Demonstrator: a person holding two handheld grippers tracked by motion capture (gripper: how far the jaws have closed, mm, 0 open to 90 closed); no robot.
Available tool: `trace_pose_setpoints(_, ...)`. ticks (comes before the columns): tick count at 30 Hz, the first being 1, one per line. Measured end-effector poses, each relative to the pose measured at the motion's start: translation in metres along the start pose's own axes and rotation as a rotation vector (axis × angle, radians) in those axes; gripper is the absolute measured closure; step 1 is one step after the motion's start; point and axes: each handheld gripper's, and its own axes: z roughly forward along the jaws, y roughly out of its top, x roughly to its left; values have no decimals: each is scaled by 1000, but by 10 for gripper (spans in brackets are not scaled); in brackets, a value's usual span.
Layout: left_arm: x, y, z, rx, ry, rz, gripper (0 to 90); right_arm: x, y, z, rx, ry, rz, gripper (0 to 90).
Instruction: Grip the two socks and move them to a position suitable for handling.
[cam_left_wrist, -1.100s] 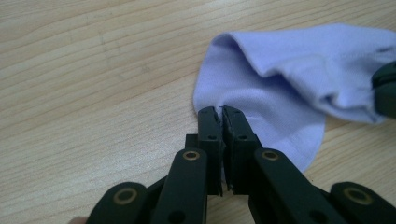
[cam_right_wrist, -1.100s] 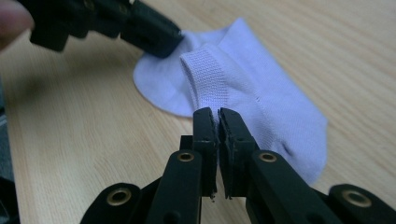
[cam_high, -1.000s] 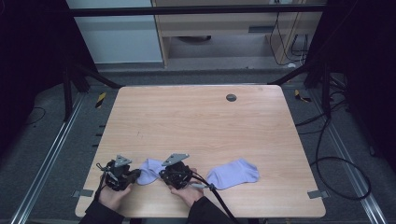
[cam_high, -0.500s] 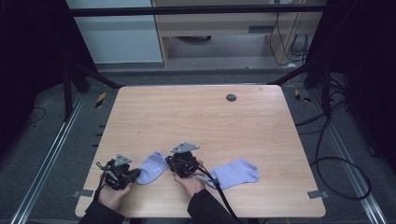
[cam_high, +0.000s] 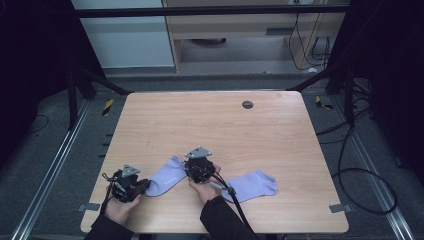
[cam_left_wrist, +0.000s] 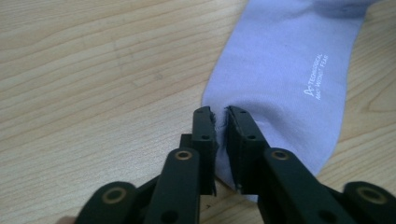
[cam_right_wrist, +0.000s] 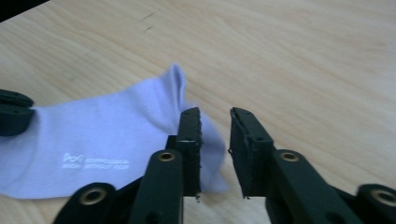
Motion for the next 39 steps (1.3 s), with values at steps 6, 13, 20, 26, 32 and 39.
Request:
trace_pose_setpoints(6, 1, 0, -6, -34, 2, -31, 705, -12, 3, -7, -17, -4, 4, 667)
trace_pose_setpoints(13, -6, -4, -8, 7, 16, -21, 656, -19, 1, 0, 45, 29, 5, 659)
trace_pose_setpoints(20, -9, -4, -4, 35, 26, -9, 696, -18, -6, 17, 94, 40, 7, 691)
trace_pose_setpoints(26, -9, -3, -2, 34, 24, -16, 764, -19, -7, 21, 111, 41, 5, 769)
trace_pose_setpoints(32, -8, -1, -2, 34, 17, -20, 857, -19, -7, 18, 122, 67, 17, 883)
trace_pose_setpoints(39, 7, 6, -6, -7, 46, -53, 862, -14, -9, 3, 104, 104, 20, 883)
